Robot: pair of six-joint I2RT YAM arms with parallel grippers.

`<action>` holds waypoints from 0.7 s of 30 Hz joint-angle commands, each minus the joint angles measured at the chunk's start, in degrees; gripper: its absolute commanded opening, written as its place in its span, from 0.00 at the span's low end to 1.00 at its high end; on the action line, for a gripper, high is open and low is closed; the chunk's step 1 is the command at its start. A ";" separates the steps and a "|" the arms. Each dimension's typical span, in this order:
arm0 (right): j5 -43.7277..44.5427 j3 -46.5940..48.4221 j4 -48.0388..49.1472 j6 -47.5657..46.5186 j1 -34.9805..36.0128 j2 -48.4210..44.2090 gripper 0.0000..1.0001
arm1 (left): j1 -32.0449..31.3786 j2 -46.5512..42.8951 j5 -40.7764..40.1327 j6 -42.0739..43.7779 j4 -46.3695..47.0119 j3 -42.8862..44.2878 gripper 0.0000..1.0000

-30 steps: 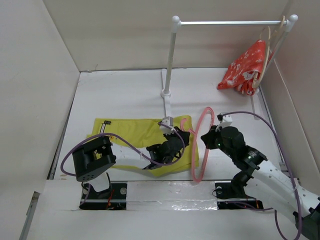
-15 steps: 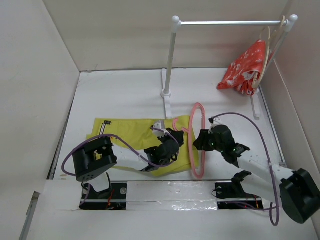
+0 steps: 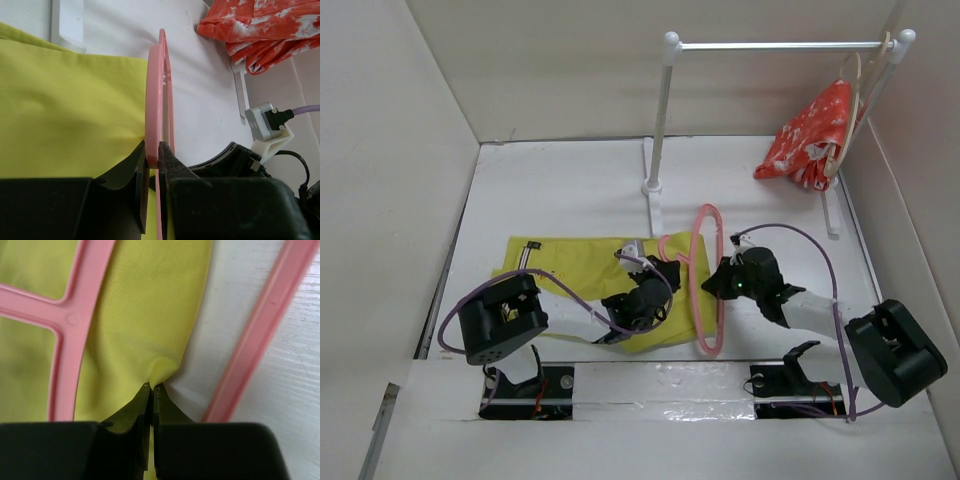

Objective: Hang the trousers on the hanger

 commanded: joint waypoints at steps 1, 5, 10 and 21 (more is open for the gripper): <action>-3.86 -1.63 3.31 0.23 -1.03 -3.42 0.00 | 0.44 -3.37 -2.71 7.30 1.61 -1.98 0.00; -2.11 -2.08 -4.86 -0.47 -4.27 -15.01 0.00 | 0.96 -6.62 -3.60 11.00 -1.12 -3.56 0.00; -2.27 -0.76 -13.83 -0.91 -10.42 -30.03 0.00 | 0.96 -9.18 -1.05 14.60 -2.61 -6.37 0.00; -3.42 -1.01 -22.02 -0.65 -24.48 -39.70 0.00 | 0.44 -17.16 -4.12 12.67 -13.05 -11.12 0.00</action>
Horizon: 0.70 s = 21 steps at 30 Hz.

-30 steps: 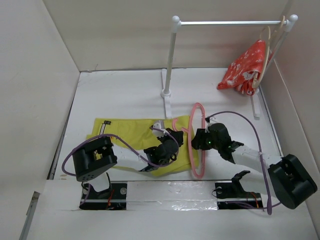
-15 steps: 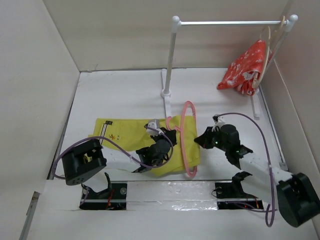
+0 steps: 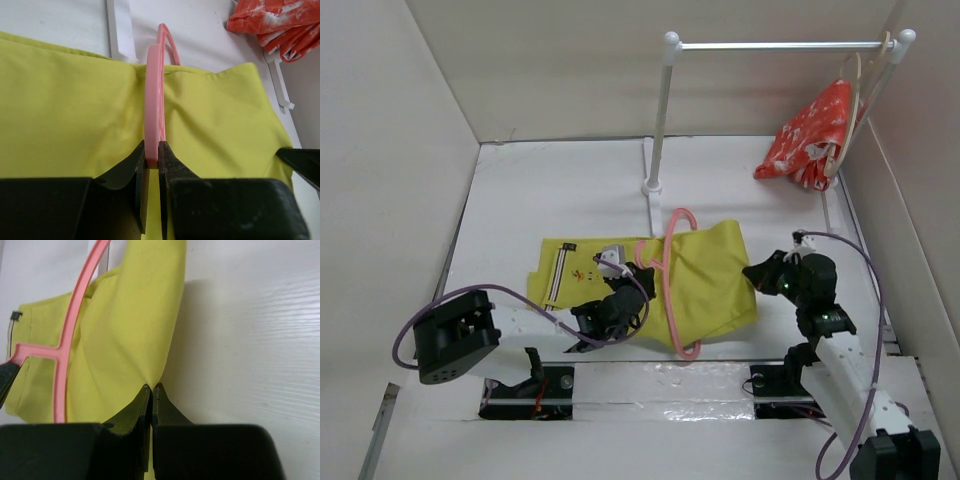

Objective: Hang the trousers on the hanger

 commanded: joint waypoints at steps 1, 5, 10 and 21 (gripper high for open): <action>1.54 0.73 0.23 0.85 -4.80 -6.66 0.00 | -0.13 -4.91 -3.27 2.62 -9.24 -1.75 0.00; 1.72 1.95 0.23 2.09 -8.49 -8.52 0.00 | -0.13 -12.02 -3.19 2.97 -16.46 -2.19 0.00; -1.70 3.54 3.83 3.24 -10.69 -2.81 0.00 | -0.65 -16.08 -3.89 4.20 -23.93 -1.66 0.00; -0.92 3.01 7.26 2.54 -14.38 0.01 0.00 | -0.66 -12.84 -9.59 3.68 -31.56 1.76 0.00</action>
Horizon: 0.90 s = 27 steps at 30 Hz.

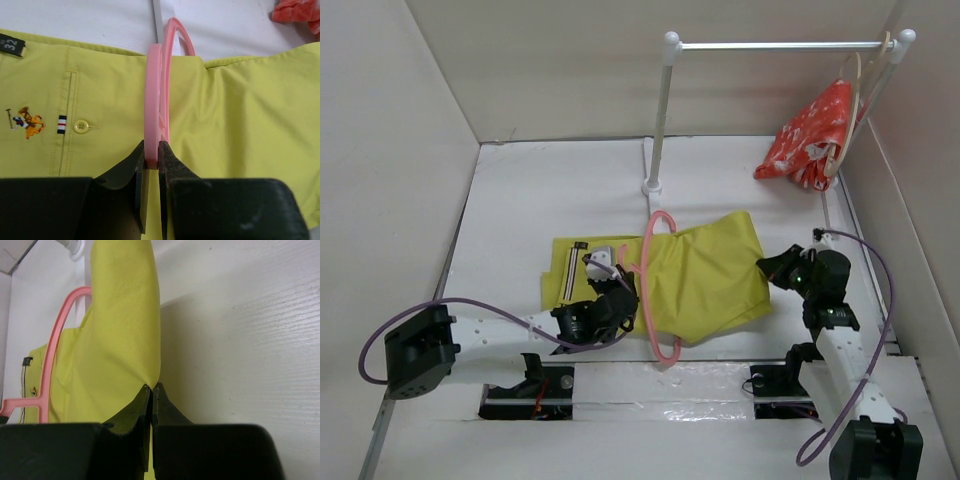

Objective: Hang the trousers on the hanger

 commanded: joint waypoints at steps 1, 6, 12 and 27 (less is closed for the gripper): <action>0.40 2.64 5.14 -1.07 -3.28 -0.25 0.00 | 0.04 3.45 -7.30 1.23 -8.74 2.66 0.00; -2.07 3.34 3.48 -3.09 -7.76 -0.16 0.00 | 0.04 6.98 -8.81 1.05 -10.86 6.09 0.00; -5.50 1.51 4.17 -4.50 -10.67 -0.17 0.00 | 0.04 0.65 -4.16 5.52 -3.23 4.95 0.00; -9.55 15.37 -9.18 -10.57 -6.20 -3.14 1.00 | -1.45 -5.68 4.99 9.74 5.39 15.49 0.00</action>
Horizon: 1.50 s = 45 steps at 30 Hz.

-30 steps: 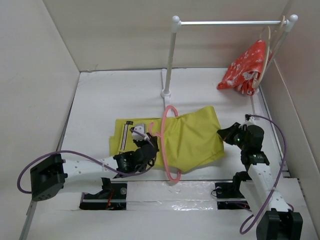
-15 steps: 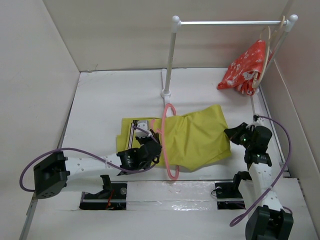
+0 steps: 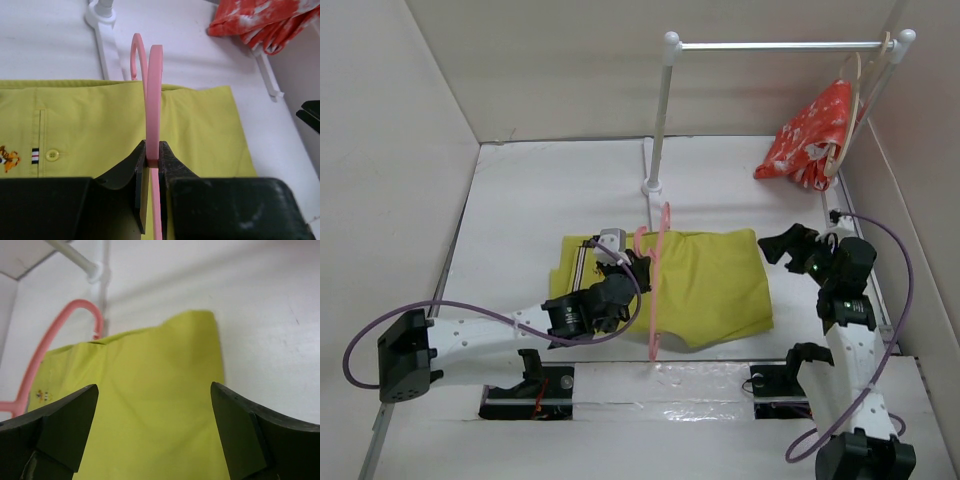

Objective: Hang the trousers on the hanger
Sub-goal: Place the trousers on the hanger, then place the hanger at the clothesline.

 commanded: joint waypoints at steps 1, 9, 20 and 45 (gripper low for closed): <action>-0.28 7.60 -3.81 -2.11 5.19 -4.02 1.00 | -0.06 -3.84 1.27 3.05 7.78 6.14 0.00; 0.40 5.94 4.53 11.16 25.49 -9.56 0.07 | -0.06 -3.59 2.95 4.12 12.89 11.06 0.00; 23.34 9.37 13.14 23.55 56.61 -4.13 0.62 | -0.06 1.94 3.82 10.62 11.12 25.12 0.00; 35.05 11.48 32.56 33.83 71.84 8.81 0.13 | -0.06 11.18 9.27 16.50 7.00 39.10 0.00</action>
